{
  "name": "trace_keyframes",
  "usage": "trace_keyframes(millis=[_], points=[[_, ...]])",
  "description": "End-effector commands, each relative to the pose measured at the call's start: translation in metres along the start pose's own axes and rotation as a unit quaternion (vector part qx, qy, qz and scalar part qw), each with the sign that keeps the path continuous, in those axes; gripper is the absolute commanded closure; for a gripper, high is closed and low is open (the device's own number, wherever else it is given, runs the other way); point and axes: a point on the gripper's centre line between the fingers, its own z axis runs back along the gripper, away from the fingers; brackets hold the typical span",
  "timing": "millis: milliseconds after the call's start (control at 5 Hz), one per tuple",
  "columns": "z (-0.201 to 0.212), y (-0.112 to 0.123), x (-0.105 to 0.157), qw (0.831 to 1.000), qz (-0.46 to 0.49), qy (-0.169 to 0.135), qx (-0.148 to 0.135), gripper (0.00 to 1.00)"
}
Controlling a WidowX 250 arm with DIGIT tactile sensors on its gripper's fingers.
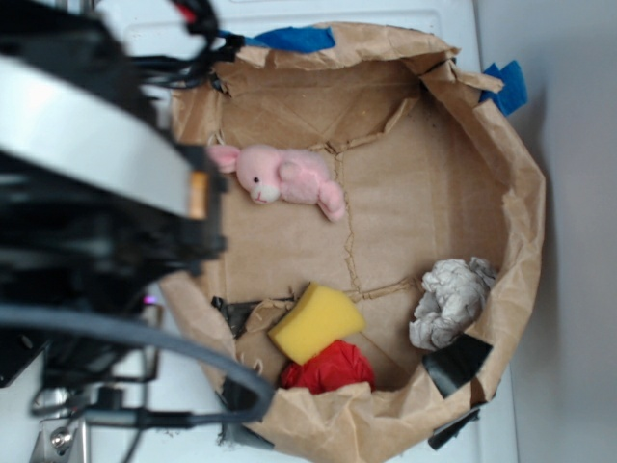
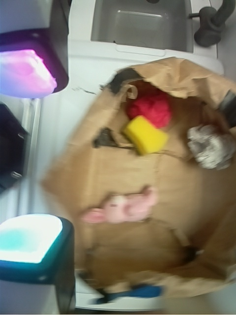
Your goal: Grab the pink bunny.
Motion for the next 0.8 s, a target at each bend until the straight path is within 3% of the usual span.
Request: trace_keyframes(millis=[0, 200, 400, 600], points=[[-0.007, 0.017, 0.008, 0.997, -0.074, -0.013, -0.017, 0.0], [-0.022, 0.028, 0.007, 0.991, -0.133, -0.017, -0.012, 0.0], [-0.044, 0.045, 0.013, 0.986, -0.166, 0.001, -0.011, 0.0], [-0.076, 0.043, 0.021, 0.985, -0.171, 0.025, -0.002, 0.0]])
